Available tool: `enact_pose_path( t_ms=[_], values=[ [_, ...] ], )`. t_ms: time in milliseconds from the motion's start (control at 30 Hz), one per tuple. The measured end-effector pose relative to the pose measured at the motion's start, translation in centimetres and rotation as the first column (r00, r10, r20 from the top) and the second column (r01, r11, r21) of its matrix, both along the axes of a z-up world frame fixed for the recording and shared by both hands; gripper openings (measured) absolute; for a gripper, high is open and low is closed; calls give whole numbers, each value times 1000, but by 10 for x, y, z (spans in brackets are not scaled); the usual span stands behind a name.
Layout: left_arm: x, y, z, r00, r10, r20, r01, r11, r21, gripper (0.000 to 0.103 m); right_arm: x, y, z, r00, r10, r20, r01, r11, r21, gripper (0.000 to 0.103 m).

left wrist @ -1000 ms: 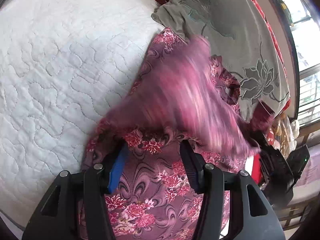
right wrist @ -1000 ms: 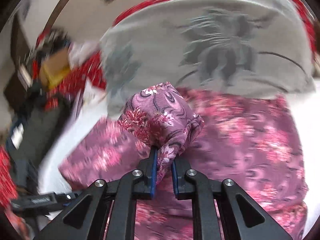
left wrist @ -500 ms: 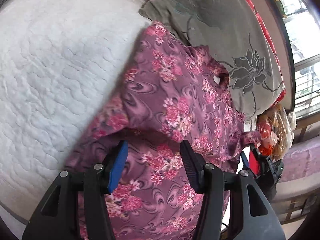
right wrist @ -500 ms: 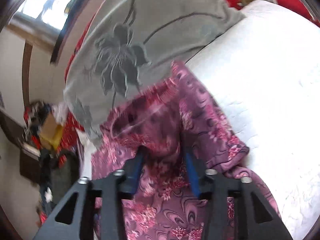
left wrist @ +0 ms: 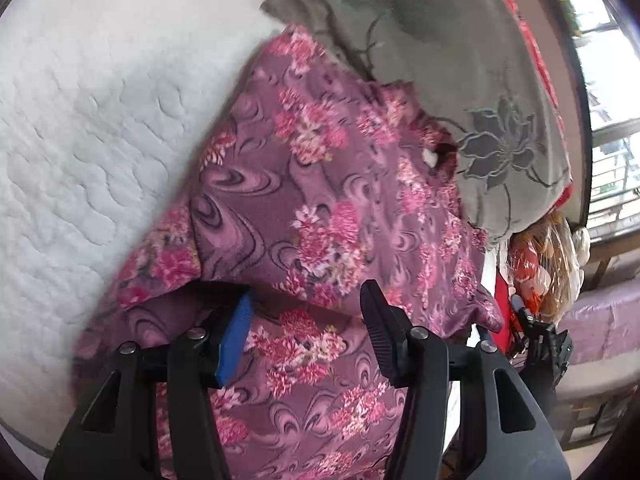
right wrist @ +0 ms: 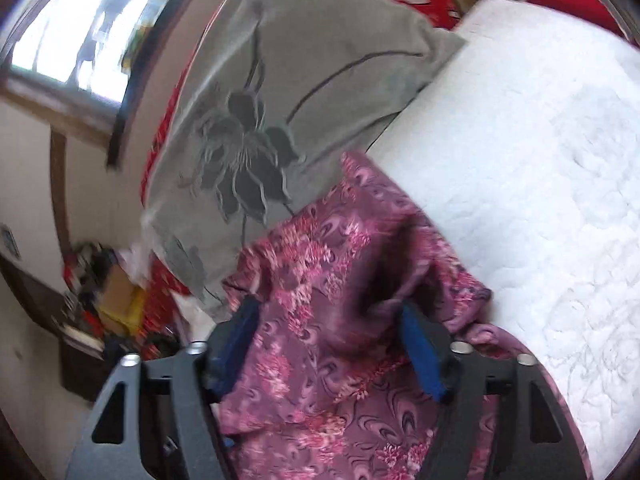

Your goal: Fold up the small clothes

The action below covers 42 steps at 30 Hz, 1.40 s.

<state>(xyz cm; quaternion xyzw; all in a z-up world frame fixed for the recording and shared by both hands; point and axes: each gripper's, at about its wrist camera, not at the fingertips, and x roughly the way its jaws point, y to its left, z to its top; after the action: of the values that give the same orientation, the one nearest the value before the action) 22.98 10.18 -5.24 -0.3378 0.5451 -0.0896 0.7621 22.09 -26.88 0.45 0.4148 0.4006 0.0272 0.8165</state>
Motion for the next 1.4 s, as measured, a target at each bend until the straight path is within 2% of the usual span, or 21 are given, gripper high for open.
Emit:
enact_pose_path(
  t_ms=[67,100,133,167,200,233,333,400,467,533,600,633,700,800,867,933,1000,1033,1100,1233,1400],
  values=[
    [4,2,-4,1000,26,-5,-26,1000,-6,46,13,9,-12,989,-20,-148,7,996,-85,78],
    [5,5,-2,999,41,4,-41,999,-3,37,15,10,-19,982,-40,-185,27,997,-71,78],
    [8,8,2,998,53,24,-53,999,7,12,14,7,-25,980,-63,-187,62,998,-15,69],
    [9,11,5,998,55,37,-55,998,5,5,13,3,-29,982,-83,-168,90,995,37,57],
    [9,15,11,996,68,57,-68,998,-4,5,16,1,-29,985,-74,-157,84,995,61,23],
    [8,20,19,993,87,84,-87,996,-10,5,22,1,-24,991,-42,-130,52,996,69,8],
    [5,31,36,981,116,152,-117,993,-2,5,29,-1,11,996,16,89,-24,996,82,7],
    [8,32,32,985,103,140,-104,995,3,5,33,-2,25,984,36,173,-43,998,36,7],
    [14,26,18,992,84,96,-88,996,33,5,39,0,15,990,56,128,-54,998,-19,7],
    [17,19,-2,998,51,24,-53,996,75,5,46,4,-12,996,90,20,-88,991,-96,7],
    [13,17,-15,999,29,-24,-27,997,73,5,48,8,-44,983,125,-134,-149,972,-181,9],
    [8,18,-13,1000,23,-10,-22,998,66,5,41,5,-47,983,137,-120,-156,973,-170,5],
    [-2,16,-1,1000,-17,5,16,998,64,6,33,2,-29,987,119,-107,-140,966,-218,16],
    [-10,6,20,996,-53,79,48,997,63,13,19,6,5,989,146,-4,-141,943,-300,17],
    [-8,-5,27,990,-73,117,56,988,141,33,19,17,13,980,199,17,-180,916,-358,23],
    [3,-14,19,993,-76,85,56,975,214,35,23,28,4,973,229,-30,-222,888,-402,23],
    [12,-18,5,996,-84,28,76,971,226,35,32,35,-22,957,244,-157,-289,852,-437,23],
    [14,-18,0,997,-79,16,73,972,223,35,35,36,-34,948,242,-205,-312,834,-456,18],
    [14,-19,2,996,-87,31,78,969,234,35,31,38,-33,953,248,-174,-302,813,-497,18],
    [11,-19,3,995,-97,20,89,966,243,35,30,46,-23,947,262,-186,-321,768,-554,20],
    [-11,-24,15,992,-124,23,115,963,242,35,12,47,-8,944,283,-168,-327,741,-587,23]
  ],
)
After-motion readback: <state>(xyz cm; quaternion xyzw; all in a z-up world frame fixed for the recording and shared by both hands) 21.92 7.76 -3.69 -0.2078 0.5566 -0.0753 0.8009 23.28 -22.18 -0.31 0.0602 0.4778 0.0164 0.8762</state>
